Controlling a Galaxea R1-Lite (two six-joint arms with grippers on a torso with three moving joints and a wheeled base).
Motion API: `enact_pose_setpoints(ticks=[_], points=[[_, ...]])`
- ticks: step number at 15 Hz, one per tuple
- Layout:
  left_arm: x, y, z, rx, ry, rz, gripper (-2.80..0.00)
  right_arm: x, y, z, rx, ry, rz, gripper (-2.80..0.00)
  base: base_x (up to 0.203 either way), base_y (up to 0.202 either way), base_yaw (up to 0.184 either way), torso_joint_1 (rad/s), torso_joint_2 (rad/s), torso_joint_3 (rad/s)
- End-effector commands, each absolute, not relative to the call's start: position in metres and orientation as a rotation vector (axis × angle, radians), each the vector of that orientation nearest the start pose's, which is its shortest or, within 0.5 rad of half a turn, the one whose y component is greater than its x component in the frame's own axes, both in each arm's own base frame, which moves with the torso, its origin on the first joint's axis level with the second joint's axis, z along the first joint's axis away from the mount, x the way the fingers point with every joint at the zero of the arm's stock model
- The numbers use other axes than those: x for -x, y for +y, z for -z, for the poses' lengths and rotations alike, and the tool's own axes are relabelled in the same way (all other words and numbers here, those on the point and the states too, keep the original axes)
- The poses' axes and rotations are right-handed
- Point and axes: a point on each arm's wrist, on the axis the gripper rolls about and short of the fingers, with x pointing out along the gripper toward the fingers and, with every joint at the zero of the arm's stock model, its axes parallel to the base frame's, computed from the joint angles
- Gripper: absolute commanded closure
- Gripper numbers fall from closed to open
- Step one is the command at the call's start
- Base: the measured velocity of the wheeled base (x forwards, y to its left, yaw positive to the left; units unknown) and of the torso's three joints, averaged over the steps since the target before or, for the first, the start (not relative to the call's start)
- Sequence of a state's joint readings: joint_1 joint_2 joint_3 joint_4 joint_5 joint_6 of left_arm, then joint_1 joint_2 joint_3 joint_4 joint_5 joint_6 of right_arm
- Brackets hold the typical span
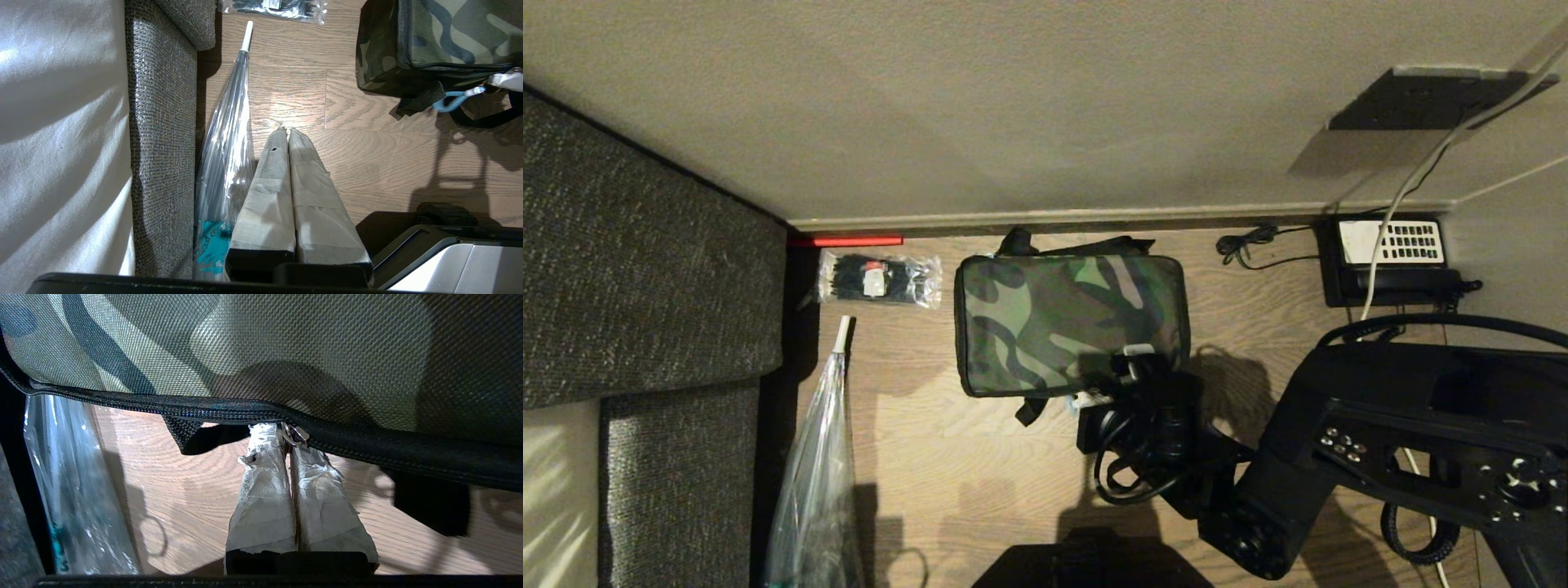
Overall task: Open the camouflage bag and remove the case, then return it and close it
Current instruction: Open the top of the storage box
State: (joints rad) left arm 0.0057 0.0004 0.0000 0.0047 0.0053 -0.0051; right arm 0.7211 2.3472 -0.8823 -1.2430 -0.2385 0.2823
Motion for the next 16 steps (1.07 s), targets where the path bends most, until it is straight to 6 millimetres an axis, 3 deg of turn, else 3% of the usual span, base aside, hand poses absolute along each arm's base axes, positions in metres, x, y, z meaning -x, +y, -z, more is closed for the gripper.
enact_pose_setpoints(ticks=[1, 11, 16], points=[[0.023, 0.000, -0.074, 0.006, 0.006, -0.012, 0.00, -0.301, 0.256, -0.035, -0.169, 0.253, -0.446, 0.00, 0.000, 0.000, 0.000, 0.000, 0.00, 0.000], [0.023, 0.000, -0.074, 0.006, 0.006, -0.012, 0.00, -0.274, 0.232, -0.032, -0.053, 0.326, -0.451, 0.00, 0.000, 0.000, 0.000, 0.000, 0.00, 0.000], [0.023, 0.000, -0.074, 0.005, 0.006, -0.012, 0.00, -0.284, 0.218, -0.035, 0.010, 0.297, -0.401, 0.00, 0.000, 0.000, 0.000, 0.000, 0.00, 0.000]])
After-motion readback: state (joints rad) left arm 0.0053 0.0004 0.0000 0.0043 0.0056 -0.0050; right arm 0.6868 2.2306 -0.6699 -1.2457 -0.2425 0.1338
